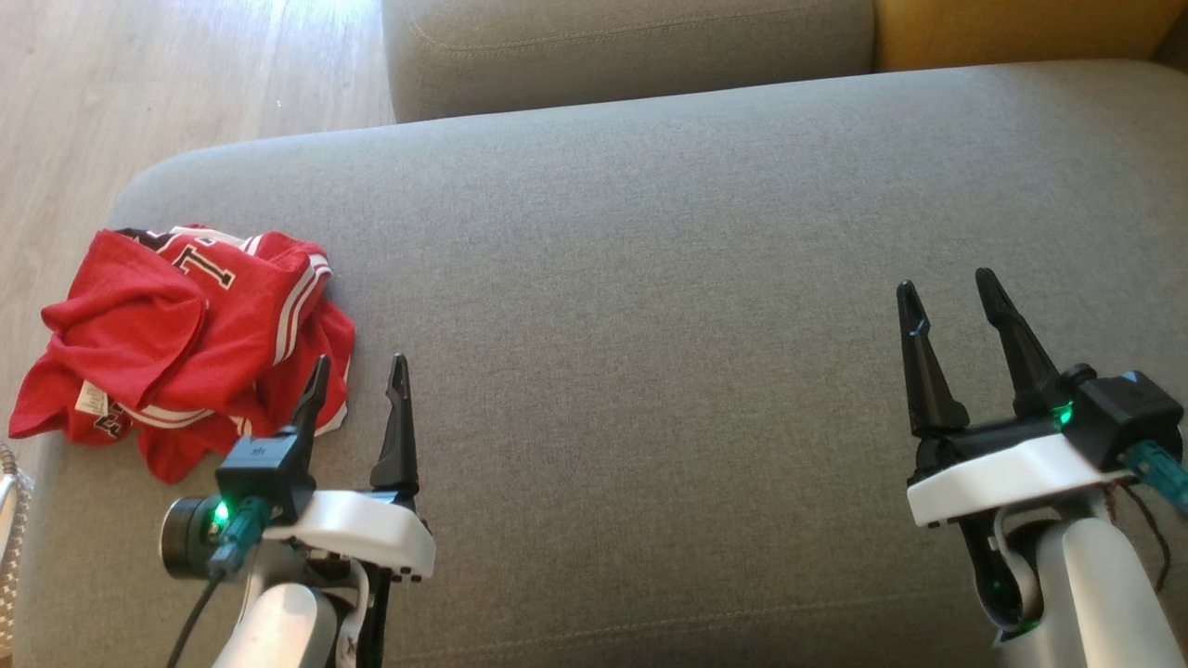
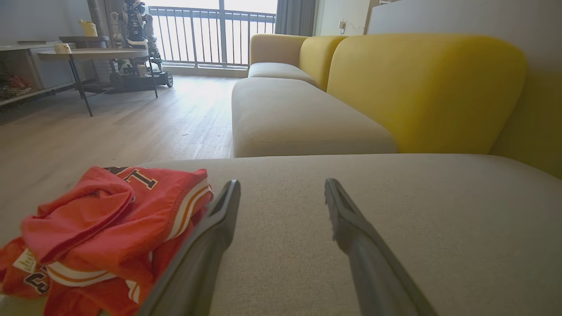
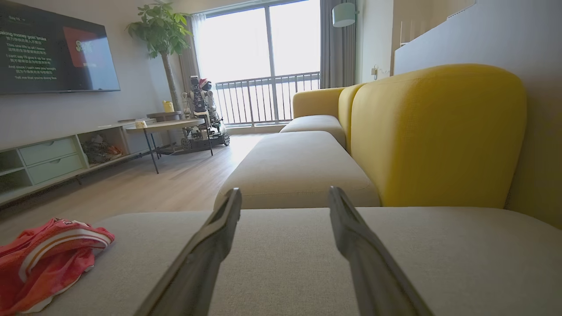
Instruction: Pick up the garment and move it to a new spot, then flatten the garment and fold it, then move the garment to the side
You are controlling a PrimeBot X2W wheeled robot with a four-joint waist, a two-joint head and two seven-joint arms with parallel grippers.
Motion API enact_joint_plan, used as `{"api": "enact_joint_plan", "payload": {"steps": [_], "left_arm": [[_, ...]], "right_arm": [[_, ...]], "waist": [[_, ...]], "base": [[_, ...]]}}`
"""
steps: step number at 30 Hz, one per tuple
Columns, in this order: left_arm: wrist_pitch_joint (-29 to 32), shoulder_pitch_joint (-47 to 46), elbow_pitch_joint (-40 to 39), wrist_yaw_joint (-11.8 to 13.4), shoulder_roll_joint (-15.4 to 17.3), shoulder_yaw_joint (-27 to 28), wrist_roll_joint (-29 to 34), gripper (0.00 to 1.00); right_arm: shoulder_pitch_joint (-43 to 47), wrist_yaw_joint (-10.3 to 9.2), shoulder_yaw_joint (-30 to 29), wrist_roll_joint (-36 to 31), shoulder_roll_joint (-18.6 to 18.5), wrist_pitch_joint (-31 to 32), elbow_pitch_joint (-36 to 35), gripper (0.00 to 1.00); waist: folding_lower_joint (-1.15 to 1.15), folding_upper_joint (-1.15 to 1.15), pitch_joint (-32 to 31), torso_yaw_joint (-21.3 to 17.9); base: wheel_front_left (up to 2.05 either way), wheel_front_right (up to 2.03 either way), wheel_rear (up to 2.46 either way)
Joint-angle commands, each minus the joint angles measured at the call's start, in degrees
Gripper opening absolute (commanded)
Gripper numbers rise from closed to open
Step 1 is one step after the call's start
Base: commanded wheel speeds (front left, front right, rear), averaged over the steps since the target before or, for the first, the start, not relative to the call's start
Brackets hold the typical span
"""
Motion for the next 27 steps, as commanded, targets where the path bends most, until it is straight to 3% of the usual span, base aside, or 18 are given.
{"api": "enact_joint_plan", "payload": {"steps": [1,14,24,27], "left_arm": [[-0.75,-3.34,-1.76,0.84,1.29,1.16,1.71,1.0],[-2.93,-3.48,-1.67,3.86,1.24,0.14,7.04,1.0],[-4.6,-3.29,-1.0,3.42,-0.12,1.26,12.58,1.0],[-4.81,-2.94,-0.34,2.64,-0.84,2.04,12.89,1.0]], "right_arm": [[-2.39,0.0,1.29,-2.04,-0.18,-0.87,-2.65,1.0],[-2.43,0.0,2.01,-9.9,-0.18,-3.06,-3.55,1.0],[-2.63,0.0,2.04,-15.16,-0.18,-4.76,-3.86,1.0],[-2.55,0.0,1.74,-13.24,-0.18,-4.96,-3.69,1.0]], "waist": [[0.0,0.0,0.06,0.0],[0.0,0.0,0.36,0.09],[0.0,0.0,0.53,0.39],[0.0,0.0,0.57,0.38]], "base": [[0.0,0.0,0.0],[0.0,0.0,0.0],[0.0,0.0,0.0],[0.0,0.0,0.0]]}}
